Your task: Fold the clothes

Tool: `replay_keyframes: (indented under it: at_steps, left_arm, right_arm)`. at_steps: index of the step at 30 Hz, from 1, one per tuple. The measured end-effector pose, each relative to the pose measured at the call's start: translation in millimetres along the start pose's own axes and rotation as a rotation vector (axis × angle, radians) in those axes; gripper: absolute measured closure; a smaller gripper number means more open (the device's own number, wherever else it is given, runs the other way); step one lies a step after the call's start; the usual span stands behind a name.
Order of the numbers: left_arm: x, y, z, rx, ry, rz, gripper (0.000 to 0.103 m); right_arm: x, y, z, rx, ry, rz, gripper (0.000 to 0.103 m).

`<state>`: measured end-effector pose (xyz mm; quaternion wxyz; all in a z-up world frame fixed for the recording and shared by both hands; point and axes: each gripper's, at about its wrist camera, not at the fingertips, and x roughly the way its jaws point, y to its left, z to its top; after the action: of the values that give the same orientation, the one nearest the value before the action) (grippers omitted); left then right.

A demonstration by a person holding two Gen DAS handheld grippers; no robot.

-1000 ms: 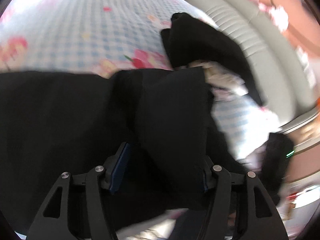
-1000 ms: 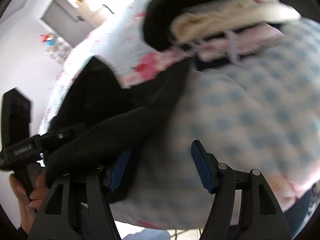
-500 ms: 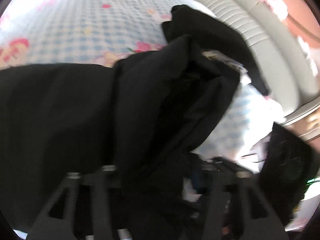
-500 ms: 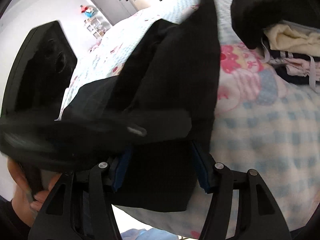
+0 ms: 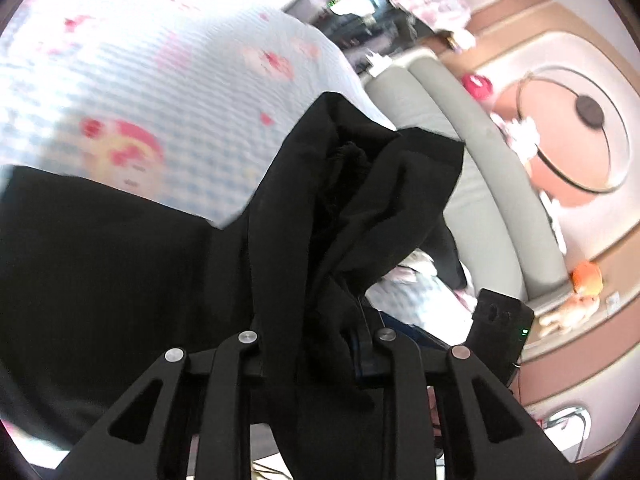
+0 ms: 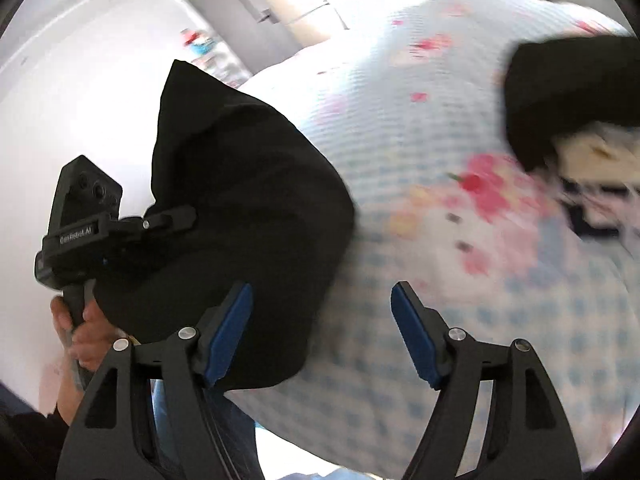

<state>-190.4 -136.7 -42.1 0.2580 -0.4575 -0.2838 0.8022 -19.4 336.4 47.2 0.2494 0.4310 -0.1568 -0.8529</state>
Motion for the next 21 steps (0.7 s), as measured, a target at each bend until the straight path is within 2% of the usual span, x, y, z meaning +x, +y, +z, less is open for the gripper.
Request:
replay_keyframes:
  at_steps: [4, 6, 8, 10, 11, 12, 14, 15, 17, 18, 21]
  left_arm:
    - [-43.8, 56.2, 0.3, -0.068, -0.014, 0.061, 0.078]
    - [-46.4, 87.5, -2.7, -0.113, 0.019, 0.102, 0.074]
    - [-39.3, 114.1, 0.6, -0.133, 0.055, 0.162, 0.063]
    - [-33.5, 140.2, -2.8, -0.174, 0.105, 0.281, 0.057]
    - [-34.1, 147.8, -3.6, -0.187, 0.114, 0.299, 0.058]
    - [-38.7, 153.3, -4.4, -0.204, 0.107, 0.286, 0.059]
    - [-54.2, 151.4, -3.9, -0.194, 0.063, 0.311, 0.058]
    - [-61.0, 147.4, -2.9, -0.172, 0.039, 0.350, 0.056]
    - [-83.1, 126.3, -4.8, -0.079, -0.058, 0.479, 0.050]
    - [-91.8, 110.8, -6.6, -0.030, -0.116, 0.501, 0.050]
    - [-93.8, 66.9, -14.1, 0.115, -0.202, 0.432, 0.050]
  right_arm:
    - [44.7, 40.9, 16.5, -0.106, 0.054, 0.008, 0.028]
    - [68.8, 52.1, 15.5, -0.133, 0.085, 0.012, 0.028]
    - [92.8, 58.0, 13.8, -0.142, 0.115, 0.023, 0.025]
    - [125.4, 57.4, 11.5, -0.138, 0.168, 0.016, 0.023]
    - [140.1, 58.3, 8.1, -0.135, 0.206, 0.013, 0.023]
    - [149.4, 60.1, 3.8, -0.133, 0.229, 0.002, 0.020]
    - [160.9, 64.6, -4.1, -0.143, 0.245, -0.031, 0.016]
    - [162.8, 66.0, -6.2, -0.156, 0.237, -0.047, 0.015]
    - [167.9, 63.7, -6.9, -0.152, 0.231, -0.064, 0.014]
    - [170.7, 61.9, -6.4, -0.139, 0.234, -0.069, 0.014]
    - [179.9, 69.9, -6.3, -0.174, 0.243, -0.099, 0.013]
